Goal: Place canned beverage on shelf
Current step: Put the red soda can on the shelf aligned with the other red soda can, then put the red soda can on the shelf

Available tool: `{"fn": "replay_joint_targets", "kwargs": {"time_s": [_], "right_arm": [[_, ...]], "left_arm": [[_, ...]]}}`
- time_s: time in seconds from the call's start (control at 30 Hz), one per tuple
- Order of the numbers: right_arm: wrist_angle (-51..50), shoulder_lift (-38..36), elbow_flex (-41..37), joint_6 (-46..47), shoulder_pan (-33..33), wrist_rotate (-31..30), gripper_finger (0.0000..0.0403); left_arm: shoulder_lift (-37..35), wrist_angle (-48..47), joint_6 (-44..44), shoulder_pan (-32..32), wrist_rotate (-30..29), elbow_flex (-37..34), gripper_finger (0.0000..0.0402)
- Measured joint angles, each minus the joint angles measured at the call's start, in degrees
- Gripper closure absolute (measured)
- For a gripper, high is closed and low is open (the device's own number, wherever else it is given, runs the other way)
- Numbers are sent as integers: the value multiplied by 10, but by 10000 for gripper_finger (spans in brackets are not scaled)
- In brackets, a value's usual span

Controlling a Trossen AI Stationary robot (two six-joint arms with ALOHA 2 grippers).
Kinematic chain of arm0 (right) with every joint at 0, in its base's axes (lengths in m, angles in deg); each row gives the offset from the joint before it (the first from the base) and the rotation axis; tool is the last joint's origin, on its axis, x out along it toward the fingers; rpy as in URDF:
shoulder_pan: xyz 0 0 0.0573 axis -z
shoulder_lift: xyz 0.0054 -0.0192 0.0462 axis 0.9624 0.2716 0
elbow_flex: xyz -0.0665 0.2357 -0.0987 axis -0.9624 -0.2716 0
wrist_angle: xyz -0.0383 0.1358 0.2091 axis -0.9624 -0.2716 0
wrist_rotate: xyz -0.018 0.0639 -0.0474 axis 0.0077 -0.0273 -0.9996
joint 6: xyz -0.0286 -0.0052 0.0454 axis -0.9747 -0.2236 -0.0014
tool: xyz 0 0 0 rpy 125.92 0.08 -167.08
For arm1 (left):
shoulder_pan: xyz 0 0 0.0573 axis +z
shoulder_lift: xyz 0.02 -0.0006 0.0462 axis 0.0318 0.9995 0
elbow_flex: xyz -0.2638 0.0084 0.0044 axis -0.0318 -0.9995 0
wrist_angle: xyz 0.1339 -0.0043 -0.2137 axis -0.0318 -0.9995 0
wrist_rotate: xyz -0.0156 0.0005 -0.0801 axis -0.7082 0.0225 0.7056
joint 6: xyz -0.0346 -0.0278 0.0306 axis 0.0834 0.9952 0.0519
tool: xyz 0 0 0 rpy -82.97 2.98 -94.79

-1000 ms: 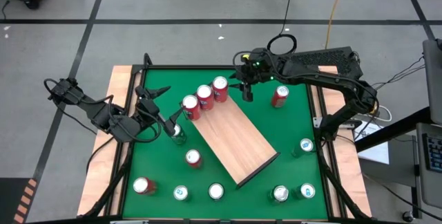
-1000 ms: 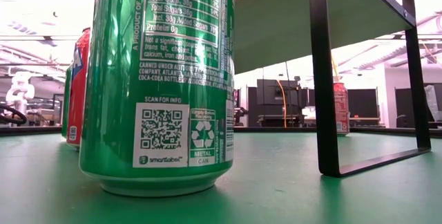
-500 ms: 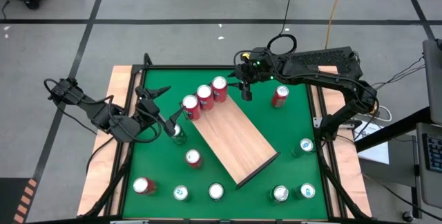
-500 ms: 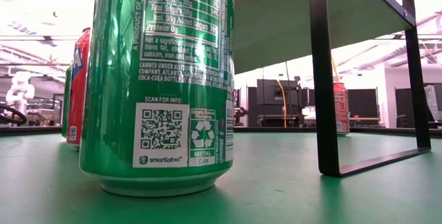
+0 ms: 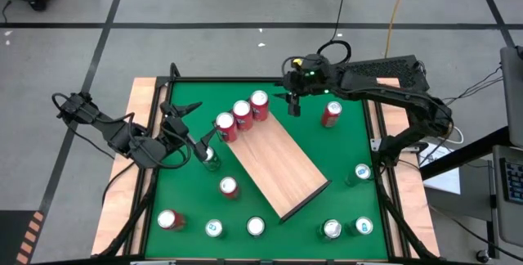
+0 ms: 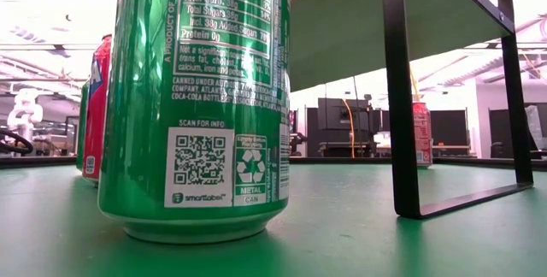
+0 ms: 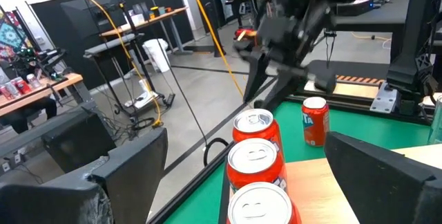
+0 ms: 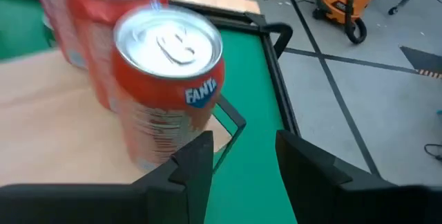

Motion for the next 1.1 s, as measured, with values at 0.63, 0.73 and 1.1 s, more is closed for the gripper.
{"fn": "replay_joint_targets", "kwargs": {"time_s": [0.63, 0.73, 1.1], "right_arm": [[-376, -171, 0, 232, -140, -313, 255], [-392, -170, -13, 225, -140, -357, 255], [-276, -205, -164, 156, -86, -375, 232]], "left_arm": [[61, 38, 41, -9, 23, -19, 17], [64, 60, 38, -13, 25, -19, 17], [64, 92, 37, -19, 41, -19, 17]]}}
